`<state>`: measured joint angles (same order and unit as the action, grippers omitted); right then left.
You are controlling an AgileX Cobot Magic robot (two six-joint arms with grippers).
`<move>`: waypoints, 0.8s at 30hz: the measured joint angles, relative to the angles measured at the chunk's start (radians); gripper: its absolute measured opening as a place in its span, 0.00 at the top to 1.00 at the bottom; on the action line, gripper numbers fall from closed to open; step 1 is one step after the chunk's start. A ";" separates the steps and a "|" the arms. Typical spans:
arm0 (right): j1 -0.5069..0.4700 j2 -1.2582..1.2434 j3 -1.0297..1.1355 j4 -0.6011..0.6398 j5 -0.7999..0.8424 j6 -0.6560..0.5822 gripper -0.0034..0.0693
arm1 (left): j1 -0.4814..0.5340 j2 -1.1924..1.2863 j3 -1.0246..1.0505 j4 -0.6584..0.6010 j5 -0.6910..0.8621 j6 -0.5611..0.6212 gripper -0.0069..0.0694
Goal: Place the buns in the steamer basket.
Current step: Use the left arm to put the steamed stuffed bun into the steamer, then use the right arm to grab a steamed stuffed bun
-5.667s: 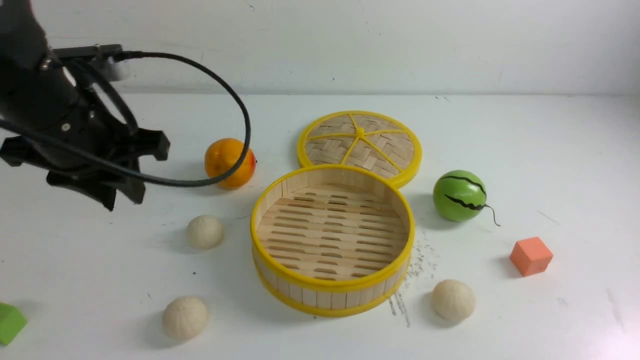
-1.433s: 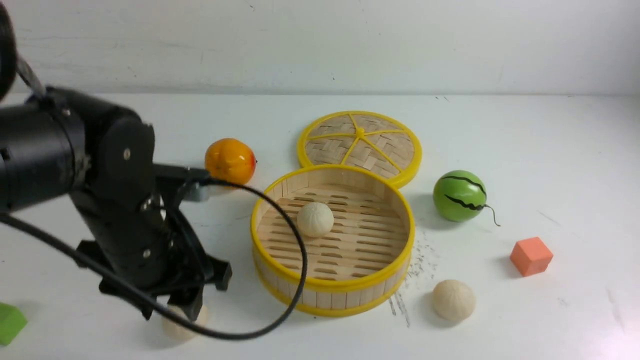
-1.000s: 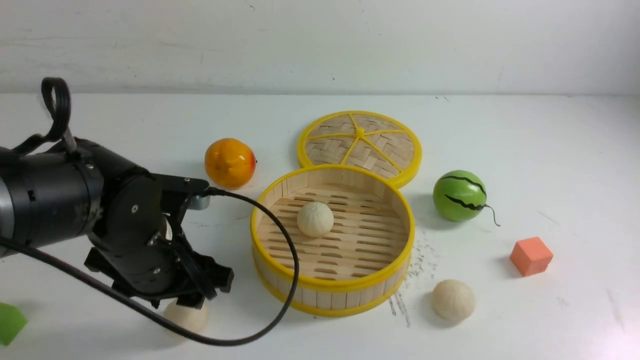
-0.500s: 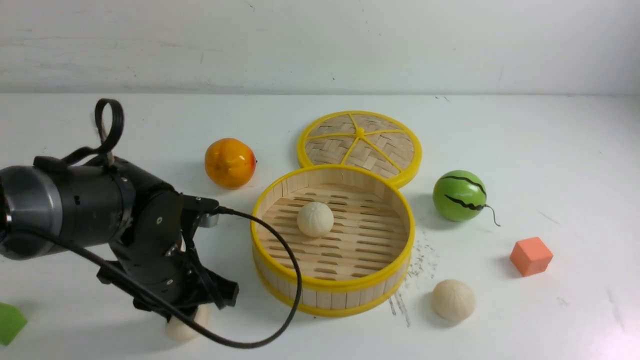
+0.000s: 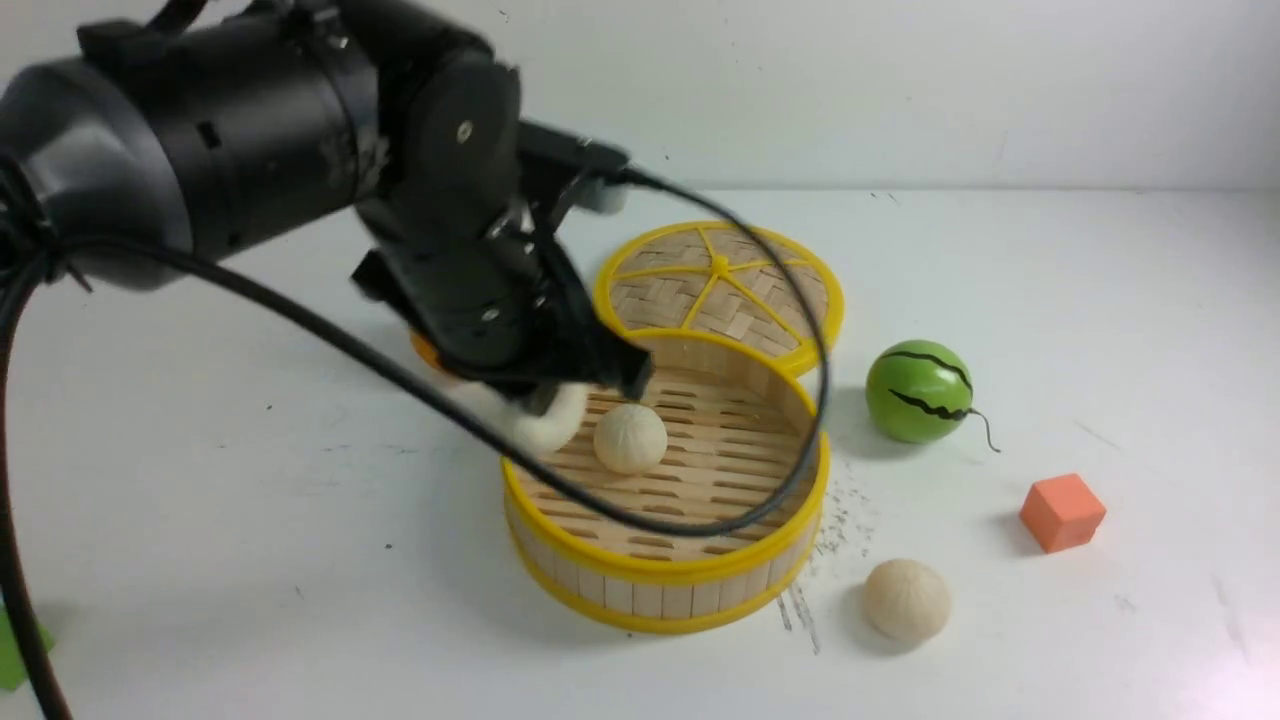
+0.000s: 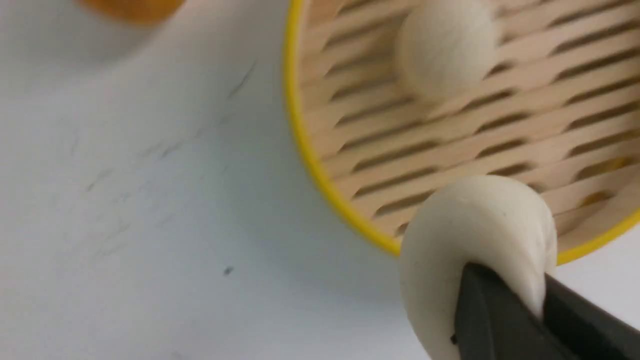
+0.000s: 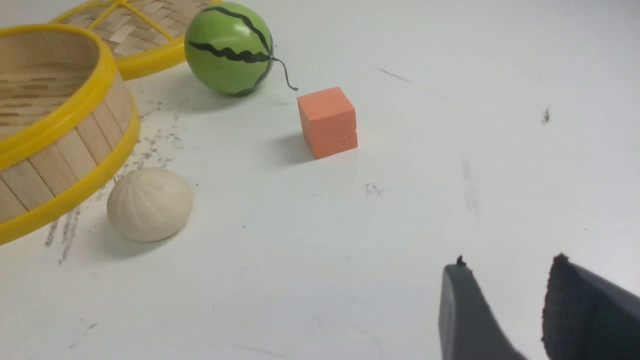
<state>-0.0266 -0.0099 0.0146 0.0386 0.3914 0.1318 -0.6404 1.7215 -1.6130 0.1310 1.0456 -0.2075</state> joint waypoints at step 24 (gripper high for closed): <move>0.000 0.000 0.000 0.000 0.000 0.000 0.62 | -0.032 0.363 -0.113 -0.064 -0.011 0.001 0.43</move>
<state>-0.0266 -0.0099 0.0146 0.0386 0.3914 0.1318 -0.6724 2.0844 -1.7261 0.0671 1.0343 -0.2066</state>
